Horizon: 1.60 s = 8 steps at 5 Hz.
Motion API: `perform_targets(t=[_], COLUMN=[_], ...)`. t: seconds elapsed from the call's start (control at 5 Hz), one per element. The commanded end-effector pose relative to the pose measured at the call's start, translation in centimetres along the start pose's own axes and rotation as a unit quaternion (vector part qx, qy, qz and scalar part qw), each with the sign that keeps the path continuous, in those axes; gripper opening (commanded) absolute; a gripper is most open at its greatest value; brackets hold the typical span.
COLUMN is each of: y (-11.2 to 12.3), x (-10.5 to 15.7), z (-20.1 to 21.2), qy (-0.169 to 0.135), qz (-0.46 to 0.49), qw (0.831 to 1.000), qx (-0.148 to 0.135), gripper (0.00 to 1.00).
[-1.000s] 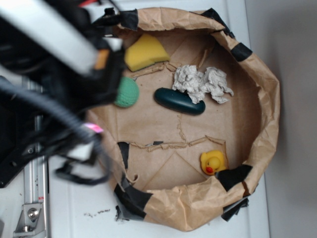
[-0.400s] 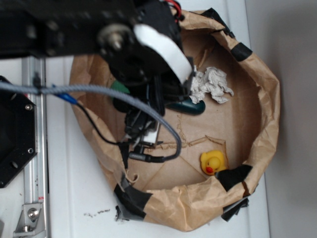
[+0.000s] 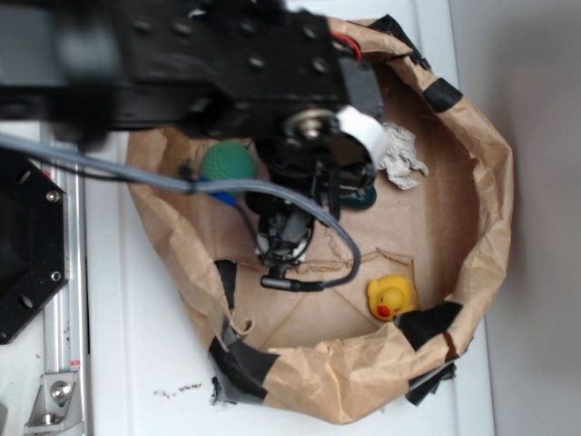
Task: Grab the plastic pickle.
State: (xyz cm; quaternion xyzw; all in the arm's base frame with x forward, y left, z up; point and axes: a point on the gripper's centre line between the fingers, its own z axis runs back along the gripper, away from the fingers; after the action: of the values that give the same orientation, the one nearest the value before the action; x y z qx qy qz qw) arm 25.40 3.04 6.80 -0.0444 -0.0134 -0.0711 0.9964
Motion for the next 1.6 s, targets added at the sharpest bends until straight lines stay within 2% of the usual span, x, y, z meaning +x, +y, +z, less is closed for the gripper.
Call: perform_targets(t=[0.0, 0.2, 0.6, 0.8, 1.2, 1.4], y=[1.6, 1.6, 2.2, 1.9, 1.5, -0.4], x=[1.4, 2.1, 4.3, 4.4, 4.0, 3.4], z=[-0.9, -2.1, -2.9, -2.5, 0.6, 3.7], qy=[-0.001, 0.000, -0.015, -0.069, -0.070, -0.124], qz=[-0.004, -0.008, -0.022, -0.024, -0.050, -0.068], qw=[1.000, 1.000, 0.998, 0.996, 0.995, 0.989], qx=[-0.018, -0.010, 0.061, 0.049, 0.048, 0.049], gripper=[1.00, 1.00, 0.96, 0.00, 0.00, 0.00])
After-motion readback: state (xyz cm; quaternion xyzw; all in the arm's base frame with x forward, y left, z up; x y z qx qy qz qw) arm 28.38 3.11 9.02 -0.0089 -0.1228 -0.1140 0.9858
